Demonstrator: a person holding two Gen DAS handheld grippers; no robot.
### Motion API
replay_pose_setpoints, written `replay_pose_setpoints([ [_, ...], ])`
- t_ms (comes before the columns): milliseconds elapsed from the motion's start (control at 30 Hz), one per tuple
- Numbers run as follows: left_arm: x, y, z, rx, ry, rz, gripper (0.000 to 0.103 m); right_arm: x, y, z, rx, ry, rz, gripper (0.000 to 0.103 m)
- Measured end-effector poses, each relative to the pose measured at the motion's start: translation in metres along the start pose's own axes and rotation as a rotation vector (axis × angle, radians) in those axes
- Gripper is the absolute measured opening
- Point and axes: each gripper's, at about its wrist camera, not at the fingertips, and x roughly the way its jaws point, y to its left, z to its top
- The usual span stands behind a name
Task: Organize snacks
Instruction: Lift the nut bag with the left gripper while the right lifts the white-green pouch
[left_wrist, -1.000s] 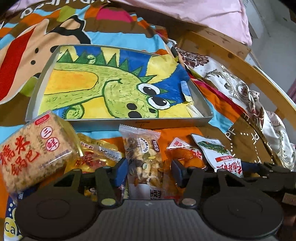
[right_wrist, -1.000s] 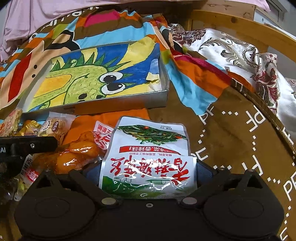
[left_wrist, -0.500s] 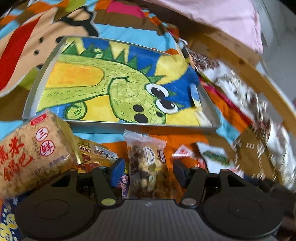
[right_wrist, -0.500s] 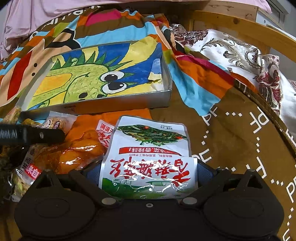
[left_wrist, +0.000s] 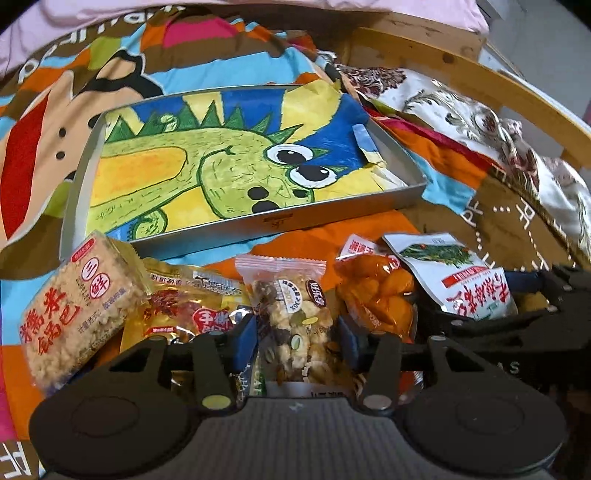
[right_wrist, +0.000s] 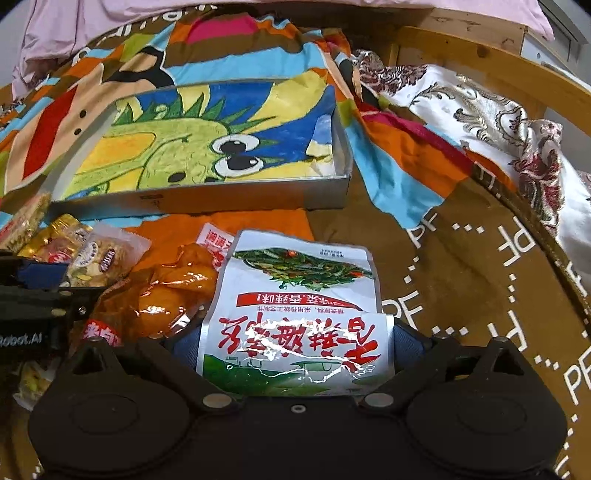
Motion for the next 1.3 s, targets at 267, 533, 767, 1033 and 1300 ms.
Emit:
replay_pose_setpoints([
  [267,-0.001,-0.004,-0.001,0.037,-0.007,0.015,0.05,0.002,0.002,-0.002,-0.016,-0.001,-0.009,0.098],
  [533,-0.018,0.014,-0.007,-0.085,-0.051,-0.03,0.048,-0.021,0.012,-0.008,-0.106,-0.067,-0.035,0.097],
  [767,-0.05,0.019,-0.015,-0.138,-0.116,-0.039,0.045,-0.058,0.026,-0.021,-0.25,-0.202,-0.114,0.097],
  [1033,-0.081,0.022,-0.018,-0.177,-0.194,-0.043,0.043,-0.085,0.034,-0.028,-0.268,-0.311,-0.127,0.097],
  [1300,-0.093,0.039,-0.008,-0.275,-0.273,-0.048,0.043,-0.093,0.037,-0.017,-0.223,-0.393,-0.105,0.097],
])
